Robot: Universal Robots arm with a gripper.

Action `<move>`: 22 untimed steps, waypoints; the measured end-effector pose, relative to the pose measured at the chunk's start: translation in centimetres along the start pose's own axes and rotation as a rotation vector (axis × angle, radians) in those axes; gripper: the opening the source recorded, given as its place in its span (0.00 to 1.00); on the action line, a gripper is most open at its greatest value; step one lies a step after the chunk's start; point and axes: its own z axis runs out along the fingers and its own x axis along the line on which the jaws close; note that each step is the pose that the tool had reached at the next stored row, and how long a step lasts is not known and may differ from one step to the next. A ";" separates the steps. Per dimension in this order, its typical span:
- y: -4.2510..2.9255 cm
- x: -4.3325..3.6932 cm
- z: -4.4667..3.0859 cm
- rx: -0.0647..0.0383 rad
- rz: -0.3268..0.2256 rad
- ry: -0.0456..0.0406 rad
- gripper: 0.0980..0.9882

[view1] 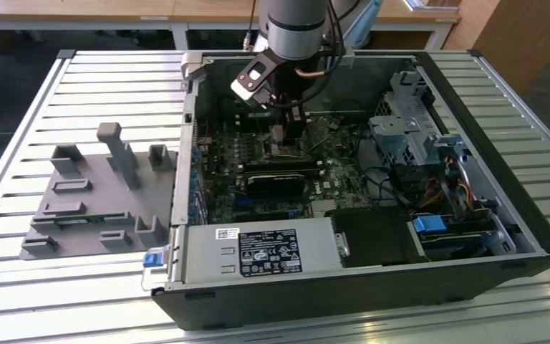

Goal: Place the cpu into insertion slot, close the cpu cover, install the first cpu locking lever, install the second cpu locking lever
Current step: 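Place the cpu into insertion slot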

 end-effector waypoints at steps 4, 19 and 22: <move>0.00 0.00 0.06 0.000 0.000 0.0000 0.49; -0.01 0.10 0.58 0.000 0.000 0.0000 0.49; -0.01 0.13 0.65 0.000 0.000 0.0001 0.49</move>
